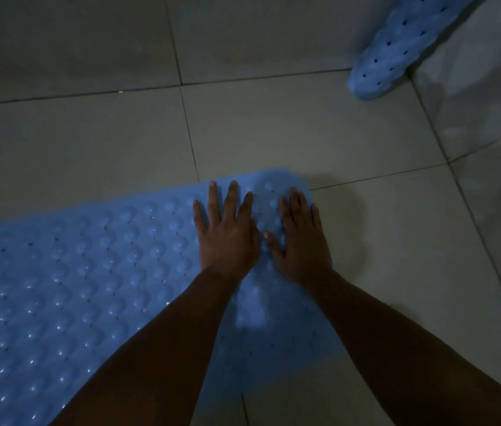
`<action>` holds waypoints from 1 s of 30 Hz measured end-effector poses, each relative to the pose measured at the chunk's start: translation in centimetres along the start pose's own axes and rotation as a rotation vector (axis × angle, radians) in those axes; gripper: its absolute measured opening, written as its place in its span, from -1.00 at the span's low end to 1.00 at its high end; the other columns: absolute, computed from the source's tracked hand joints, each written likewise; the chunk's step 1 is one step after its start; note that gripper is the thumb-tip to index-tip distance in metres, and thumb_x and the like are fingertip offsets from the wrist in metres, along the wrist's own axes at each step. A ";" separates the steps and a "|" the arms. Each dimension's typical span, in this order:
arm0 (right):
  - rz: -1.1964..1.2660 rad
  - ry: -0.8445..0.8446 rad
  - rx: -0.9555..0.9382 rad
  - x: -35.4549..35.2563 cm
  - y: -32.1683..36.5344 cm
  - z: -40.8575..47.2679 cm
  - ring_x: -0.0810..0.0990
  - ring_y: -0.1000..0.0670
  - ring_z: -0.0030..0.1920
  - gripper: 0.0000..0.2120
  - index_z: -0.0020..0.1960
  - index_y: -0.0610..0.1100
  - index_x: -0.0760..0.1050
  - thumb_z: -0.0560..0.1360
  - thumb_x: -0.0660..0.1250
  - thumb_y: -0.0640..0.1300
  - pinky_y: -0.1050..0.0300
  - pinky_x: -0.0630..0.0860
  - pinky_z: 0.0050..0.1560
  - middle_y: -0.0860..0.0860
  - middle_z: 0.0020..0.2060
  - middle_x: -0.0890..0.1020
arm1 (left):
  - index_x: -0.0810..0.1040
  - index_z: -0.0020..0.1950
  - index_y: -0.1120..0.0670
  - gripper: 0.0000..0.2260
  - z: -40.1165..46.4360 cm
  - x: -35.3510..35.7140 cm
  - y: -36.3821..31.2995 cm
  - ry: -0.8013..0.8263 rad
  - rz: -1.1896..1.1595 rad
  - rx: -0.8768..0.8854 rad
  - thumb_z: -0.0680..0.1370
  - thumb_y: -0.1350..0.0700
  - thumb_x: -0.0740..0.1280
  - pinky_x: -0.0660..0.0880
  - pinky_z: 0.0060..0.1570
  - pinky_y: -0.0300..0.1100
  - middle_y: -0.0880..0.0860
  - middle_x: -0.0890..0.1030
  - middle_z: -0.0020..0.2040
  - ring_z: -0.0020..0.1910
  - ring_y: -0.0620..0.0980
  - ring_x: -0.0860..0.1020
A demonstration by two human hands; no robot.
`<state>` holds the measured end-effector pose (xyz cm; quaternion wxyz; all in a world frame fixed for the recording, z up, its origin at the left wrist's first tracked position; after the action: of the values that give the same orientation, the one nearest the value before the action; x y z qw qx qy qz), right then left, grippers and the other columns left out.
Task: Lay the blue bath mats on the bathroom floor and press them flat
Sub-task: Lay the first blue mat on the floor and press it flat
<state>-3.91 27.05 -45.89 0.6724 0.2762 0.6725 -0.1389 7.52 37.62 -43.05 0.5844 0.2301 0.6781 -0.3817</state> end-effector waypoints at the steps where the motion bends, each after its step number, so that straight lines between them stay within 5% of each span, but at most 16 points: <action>1: 0.004 0.000 0.001 0.0 0.0 0.1 -0.14 -0.09 0.65 -0.24 0.64 -0.20 0.01 0.65 0.02 0.27 -0.21 -0.05 0.61 -0.17 0.65 -0.03 | 0.27 0.63 -0.01 -0.47 0.1 0.0 0.0 0.002 0.000 -0.003 0.65 -0.09 0.04 0.02 0.54 0.40 0.09 0.16 0.67 0.67 0.25 -0.06; 10: -0.024 0.072 0.020 0.3 -0.1 0.1 -0.23 -0.04 0.64 -0.22 0.66 -0.16 -0.08 0.64 -0.08 0.33 -0.15 -0.12 0.63 -0.12 0.65 -0.12 | 0.25 0.63 -0.01 -0.49 -1.8 0.4 0.1 -0.025 -0.043 -0.004 0.68 -0.08 0.05 0.03 0.56 0.37 0.09 0.13 0.68 0.67 0.22 -0.08; 16: 0.091 0.130 0.055 -0.2 -0.1 0.6 -0.11 -0.05 0.65 -0.26 0.65 -0.17 0.05 0.63 -0.14 0.28 -0.17 -0.06 0.62 -0.11 0.65 0.01 | 0.30 0.61 -0.01 -0.47 -2.1 0.2 0.7 0.014 -0.054 -0.073 0.66 -0.09 -0.02 0.01 0.56 0.36 0.07 0.17 0.67 0.67 0.22 -0.04; 18: 0.216 0.170 0.092 -1.7 -0.4 1.2 0.03 -0.05 0.64 -0.26 0.62 -0.16 0.16 0.60 -0.15 0.26 -0.12 -0.01 0.62 -0.10 0.63 0.12 | 0.32 0.61 0.00 -0.47 -2.0 0.0 -0.3 0.033 -0.070 -0.064 0.65 -0.09 -0.01 0.01 0.57 0.36 0.08 0.20 0.66 0.67 0.23 -0.03; 21: 0.346 0.195 0.163 -4.7 -1.3 3.6 0.48 -0.17 0.42 -0.51 0.44 -0.16 0.47 0.66 0.11 0.10 -0.07 0.39 0.42 -0.15 0.43 0.51 | 0.26 0.63 -0.01 -0.43 -1.7 0.3 -2.4 0.085 -0.084 -0.044 0.63 -0.10 -0.02 -0.02 0.57 0.36 0.09 0.14 0.68 0.67 0.23 -0.08; 24: 0.357 0.046 0.123 -6.8 -1.8 5.2 0.62 -0.24 0.19 -0.71 0.25 -0.18 0.60 0.62 0.25 -0.10 -0.11 0.54 0.22 -0.19 0.18 0.66 | 0.05 0.69 -0.02 -0.42 -1.2 2.2 -5.5 0.190 -0.083 0.002 0.68 -0.13 -0.02 -0.14 0.57 0.36 0.09 -0.07 0.70 0.66 0.23 -0.23; 30: 0.357 -0.228 0.121 -6.9 -2.6 4.8 0.63 -0.15 0.15 -0.70 0.14 -0.12 0.63 0.55 0.19 -0.08 0.02 0.52 0.23 -0.10 0.08 0.68 | -0.04 0.70 0.03 -0.31 -1.4 5.1 -6.6 0.145 0.048 0.020 0.66 -0.32 -0.14 -0.17 0.54 0.38 0.12 -0.16 0.70 0.65 0.23 -0.27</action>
<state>-1.77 20.97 -39.85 0.7401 0.4132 0.5232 -0.0881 0.58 34.04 -46.28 0.5403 0.2793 0.7092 -0.3565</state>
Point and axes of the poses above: each hand's wrist, its own z-axis towards the middle knuckle, its own x-axis out of the palm, y = z × x, the point moved 7 cm from there along z, towards the middle knuckle
